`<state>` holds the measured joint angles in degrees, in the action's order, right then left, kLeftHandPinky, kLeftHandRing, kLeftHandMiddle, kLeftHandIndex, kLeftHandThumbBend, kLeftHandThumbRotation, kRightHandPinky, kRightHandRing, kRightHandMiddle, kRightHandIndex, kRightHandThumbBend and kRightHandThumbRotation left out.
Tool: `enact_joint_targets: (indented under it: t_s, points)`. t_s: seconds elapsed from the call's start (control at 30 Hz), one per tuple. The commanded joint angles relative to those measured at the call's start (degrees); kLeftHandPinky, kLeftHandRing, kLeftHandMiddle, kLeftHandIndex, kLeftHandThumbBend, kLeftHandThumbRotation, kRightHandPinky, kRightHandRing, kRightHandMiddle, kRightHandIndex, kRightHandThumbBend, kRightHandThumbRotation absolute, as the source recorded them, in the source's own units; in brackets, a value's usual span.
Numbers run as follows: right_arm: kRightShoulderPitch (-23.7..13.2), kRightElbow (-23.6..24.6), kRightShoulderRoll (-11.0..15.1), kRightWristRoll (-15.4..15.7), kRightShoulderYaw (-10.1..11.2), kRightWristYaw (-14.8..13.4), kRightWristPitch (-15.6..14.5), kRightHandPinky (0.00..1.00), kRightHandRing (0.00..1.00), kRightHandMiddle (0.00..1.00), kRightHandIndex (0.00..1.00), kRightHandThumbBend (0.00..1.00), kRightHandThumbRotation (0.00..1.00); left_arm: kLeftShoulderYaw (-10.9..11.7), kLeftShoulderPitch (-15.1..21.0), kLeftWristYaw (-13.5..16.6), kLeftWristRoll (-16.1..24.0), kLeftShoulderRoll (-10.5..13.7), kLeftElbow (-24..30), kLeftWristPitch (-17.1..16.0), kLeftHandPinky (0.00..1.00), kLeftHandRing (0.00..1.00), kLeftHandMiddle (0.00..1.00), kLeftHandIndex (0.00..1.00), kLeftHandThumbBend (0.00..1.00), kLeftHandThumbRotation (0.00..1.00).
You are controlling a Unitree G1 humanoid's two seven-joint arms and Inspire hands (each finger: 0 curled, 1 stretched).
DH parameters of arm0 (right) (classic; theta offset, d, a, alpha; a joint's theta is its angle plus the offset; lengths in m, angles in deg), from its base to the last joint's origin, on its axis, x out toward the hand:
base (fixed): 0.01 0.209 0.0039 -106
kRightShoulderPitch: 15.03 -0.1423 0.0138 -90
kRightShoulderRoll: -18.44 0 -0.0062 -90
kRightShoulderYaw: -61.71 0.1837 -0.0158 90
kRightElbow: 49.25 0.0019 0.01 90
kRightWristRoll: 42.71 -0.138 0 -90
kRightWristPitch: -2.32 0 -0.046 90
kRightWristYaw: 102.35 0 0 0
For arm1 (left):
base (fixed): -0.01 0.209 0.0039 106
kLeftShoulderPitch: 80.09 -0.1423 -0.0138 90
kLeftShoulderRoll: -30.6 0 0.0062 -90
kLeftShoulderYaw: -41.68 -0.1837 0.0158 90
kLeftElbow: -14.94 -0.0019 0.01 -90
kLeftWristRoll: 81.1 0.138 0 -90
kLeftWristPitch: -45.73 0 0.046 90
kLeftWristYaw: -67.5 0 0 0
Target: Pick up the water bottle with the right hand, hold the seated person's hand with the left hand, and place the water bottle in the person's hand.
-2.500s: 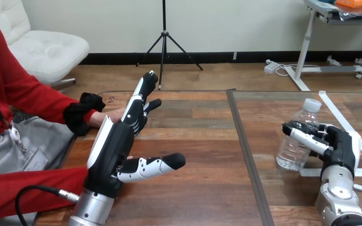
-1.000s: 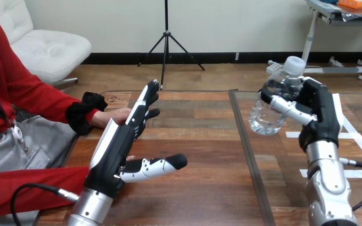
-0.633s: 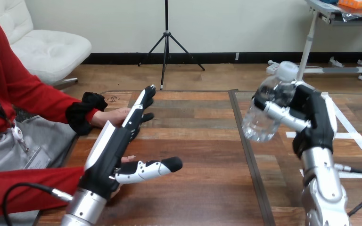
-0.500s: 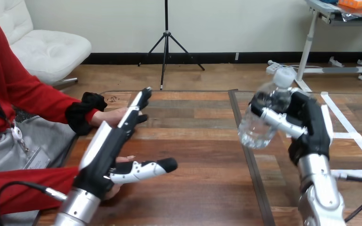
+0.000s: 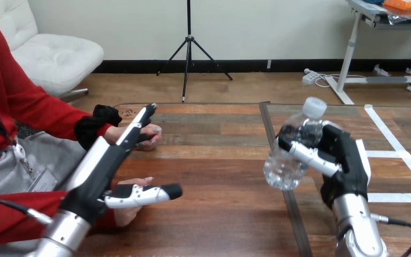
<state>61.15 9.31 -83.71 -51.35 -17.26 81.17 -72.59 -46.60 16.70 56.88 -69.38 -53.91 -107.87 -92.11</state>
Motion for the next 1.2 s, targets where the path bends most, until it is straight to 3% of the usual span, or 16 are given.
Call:
enact_joint_targets:
  t_s: [0.0, 0.3, 0.47, 0.6, 1.17]
  points:
    - [-3.8, 19.3, -1.1, -2.7, -2.2, 1.1, -1.2, 0.34, 0.33, 0.36, 0.34, 0.74, 0.0, 2.4, 5.5, -1.6, 1.4, 8.2, 7.6, 0.4, 0.89, 0.96, 0.98, 0.98, 1.0, 0.44]
    - [-2.3, 21.4, -1.7, -3.6, -2.8, 2.1, -2.2, 0.34, 0.34, 0.36, 0.34, 0.76, 0.0, 1.6, 5.9, -4.1, 0.9, 12.3, 6.0, 0.3, 0.91, 0.96, 0.99, 0.98, 1.0, 0.41]
    - [-1.6, 22.0, -2.0, -3.9, -3.0, 2.6, -2.8, 0.34, 0.34, 0.36, 0.35, 0.76, 0.0, 1.3, 6.3, -4.1, 2.7, 14.8, 4.2, -0.9, 0.9, 0.96, 0.99, 0.98, 1.0, 0.41]
    - [-1.4, 21.8, -2.2, -4.9, -2.9, 3.7, -3.0, 0.34, 0.34, 0.36, 0.35, 0.76, 0.0, 1.0, 6.2, -4.6, 3.9, 16.6, 4.0, 0.0, 0.9, 0.96, 0.99, 0.98, 1.0, 0.41]
    - [-0.2, 24.1, -2.5, -6.4, -3.4, 4.9, -5.4, 0.33, 0.33, 0.36, 0.35, 0.76, 0.0, -0.8, 7.5, -9.1, 6.3, 22.4, 0.0, 0.5, 0.93, 0.99, 1.0, 1.0, 1.0, 0.39]
